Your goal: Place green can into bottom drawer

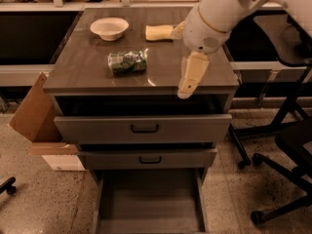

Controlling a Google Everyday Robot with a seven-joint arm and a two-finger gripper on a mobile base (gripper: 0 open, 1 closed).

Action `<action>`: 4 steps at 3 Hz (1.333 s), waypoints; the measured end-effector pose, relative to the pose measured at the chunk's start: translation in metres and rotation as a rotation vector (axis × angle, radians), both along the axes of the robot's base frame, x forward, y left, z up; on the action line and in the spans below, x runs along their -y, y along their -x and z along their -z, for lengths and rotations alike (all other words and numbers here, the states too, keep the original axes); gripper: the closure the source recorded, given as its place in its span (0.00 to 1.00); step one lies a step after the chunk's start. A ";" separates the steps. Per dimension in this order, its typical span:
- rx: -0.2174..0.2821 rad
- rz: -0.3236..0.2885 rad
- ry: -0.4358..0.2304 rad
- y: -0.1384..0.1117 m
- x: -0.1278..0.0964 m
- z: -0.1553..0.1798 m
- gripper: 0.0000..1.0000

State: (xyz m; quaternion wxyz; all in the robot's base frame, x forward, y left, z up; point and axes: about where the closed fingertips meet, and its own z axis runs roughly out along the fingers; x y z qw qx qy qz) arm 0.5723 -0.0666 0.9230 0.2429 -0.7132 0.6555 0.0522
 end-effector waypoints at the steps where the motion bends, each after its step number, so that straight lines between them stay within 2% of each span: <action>1: -0.011 -0.053 0.022 -0.022 -0.031 0.013 0.00; 2: -0.025 -0.089 0.049 -0.047 -0.061 0.028 0.00; 4: -0.027 -0.097 0.081 -0.080 -0.092 0.042 0.00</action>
Offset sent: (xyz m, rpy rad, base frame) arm 0.0640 0.0811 -0.0350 -0.0591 0.0342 0.1159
